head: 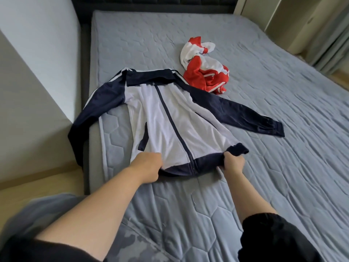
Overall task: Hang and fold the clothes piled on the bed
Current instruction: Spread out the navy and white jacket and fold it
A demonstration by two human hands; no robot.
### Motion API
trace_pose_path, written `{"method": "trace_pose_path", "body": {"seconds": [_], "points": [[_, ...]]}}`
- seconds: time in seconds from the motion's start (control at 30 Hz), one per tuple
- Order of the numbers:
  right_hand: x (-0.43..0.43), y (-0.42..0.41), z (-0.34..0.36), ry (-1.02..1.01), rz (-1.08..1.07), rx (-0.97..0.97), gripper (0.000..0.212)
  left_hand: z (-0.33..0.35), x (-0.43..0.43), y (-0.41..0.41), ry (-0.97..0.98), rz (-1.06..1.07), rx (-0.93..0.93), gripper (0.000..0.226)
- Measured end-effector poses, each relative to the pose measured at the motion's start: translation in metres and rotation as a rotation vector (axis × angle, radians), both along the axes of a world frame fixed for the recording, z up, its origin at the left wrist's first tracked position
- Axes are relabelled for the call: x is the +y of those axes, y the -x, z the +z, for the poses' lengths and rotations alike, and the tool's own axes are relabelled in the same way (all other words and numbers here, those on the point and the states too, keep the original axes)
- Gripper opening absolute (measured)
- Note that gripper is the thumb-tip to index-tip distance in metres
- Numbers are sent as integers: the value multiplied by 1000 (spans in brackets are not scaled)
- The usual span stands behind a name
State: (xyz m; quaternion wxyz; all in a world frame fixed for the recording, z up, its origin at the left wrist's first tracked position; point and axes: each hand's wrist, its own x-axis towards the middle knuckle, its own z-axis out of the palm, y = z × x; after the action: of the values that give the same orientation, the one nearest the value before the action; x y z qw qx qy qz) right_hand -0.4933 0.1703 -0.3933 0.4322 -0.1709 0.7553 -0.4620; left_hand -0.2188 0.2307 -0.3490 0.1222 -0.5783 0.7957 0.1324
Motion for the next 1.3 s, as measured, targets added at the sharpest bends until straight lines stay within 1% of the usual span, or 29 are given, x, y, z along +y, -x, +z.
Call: {"method": "trace_pose_path", "body": {"seconds": [0.07,0.1,0.17,0.2,0.23,0.27,0.3,0.37,0.4,0.43,0.47,0.53,0.63,0.67,0.7,0.73,0.8,0.87,0.9,0.93,0.97,1.03,1.07,1.1,1.13,1.2,1.23,1.27,1.3], "points": [[8,1,-3,-51,36,235,16,4,3,3,-121,29,41,19],[13,1,-9,-88,49,274,15,4,5,4,-230,34,68,17],[19,2,-19,-183,42,208,15,3,12,0,-543,83,132,15],[19,4,-21,-212,33,158,16,3,14,-4,-712,141,172,21],[18,7,-22,-218,7,117,17,3,16,-9,-839,212,231,30],[18,9,-20,-209,-23,76,19,3,14,-14,-886,296,302,34],[17,12,-21,-178,-85,28,20,3,10,-18,-835,397,386,36],[17,18,-22,-101,-237,-95,21,-1,0,-27,-480,670,485,39],[18,19,-21,-62,-287,-147,23,-6,-4,-35,-251,793,467,38],[19,20,-23,-31,-304,-167,27,-10,-6,-42,-89,899,451,37],[19,21,-26,-15,-294,-164,29,-15,-6,-47,-36,984,461,43],[20,21,-32,-15,-252,-138,30,-24,-5,-49,-151,1081,564,56],[22,23,-34,-14,-199,-114,22,-36,-5,-47,-345,1227,871,48],[23,25,-32,-11,-191,-65,19,-37,-4,-48,-363,1293,917,45],[24,27,-32,-9,-199,-16,22,-39,-2,-51,-318,1350,877,42],[25,29,-31,-17,-230,31,29,-41,-1,-56,-246,1383,758,38],[28,31,-30,-51,-286,60,40,-41,4,-59,-196,1314,461,33],[29,28,-26,-77,-239,95,44,-40,7,-54,-255,1181,238,34],[30,24,-24,-109,-171,196,47,-40,8,-52,-271,1130,166,35],[31,21,-23,-160,-73,369,52,-40,9,-50,-233,1067,112,37],[32,19,-22,-225,43,587,60,-40,10,-48,-127,982,71,43],[35,12,-21,-293,282,973,71,-36,12,-42,192,683,-41,64],[35,8,-24,-252,398,1087,71,-34,11,-35,310,513,-54,72],[36,3,-26,-184,514,1148,68,-32,10,-25,340,364,-34,76],[38,-1,-30,-104,621,1163,63,-33,11,-14,286,231,-1,74],[45,-6,-39,-48,784,1141,55,-44,17,3,10,61,43,67],[50,-7,-43,-90,822,1103,55,-49,21,5,-130,34,43,66],[53,-7,-46,-153,809,1063,56,-53,24,4,-196,20,44,67],[52,-8,-46,-211,747,1028,58,-54,23,-1,-189,12,42,69]]}}
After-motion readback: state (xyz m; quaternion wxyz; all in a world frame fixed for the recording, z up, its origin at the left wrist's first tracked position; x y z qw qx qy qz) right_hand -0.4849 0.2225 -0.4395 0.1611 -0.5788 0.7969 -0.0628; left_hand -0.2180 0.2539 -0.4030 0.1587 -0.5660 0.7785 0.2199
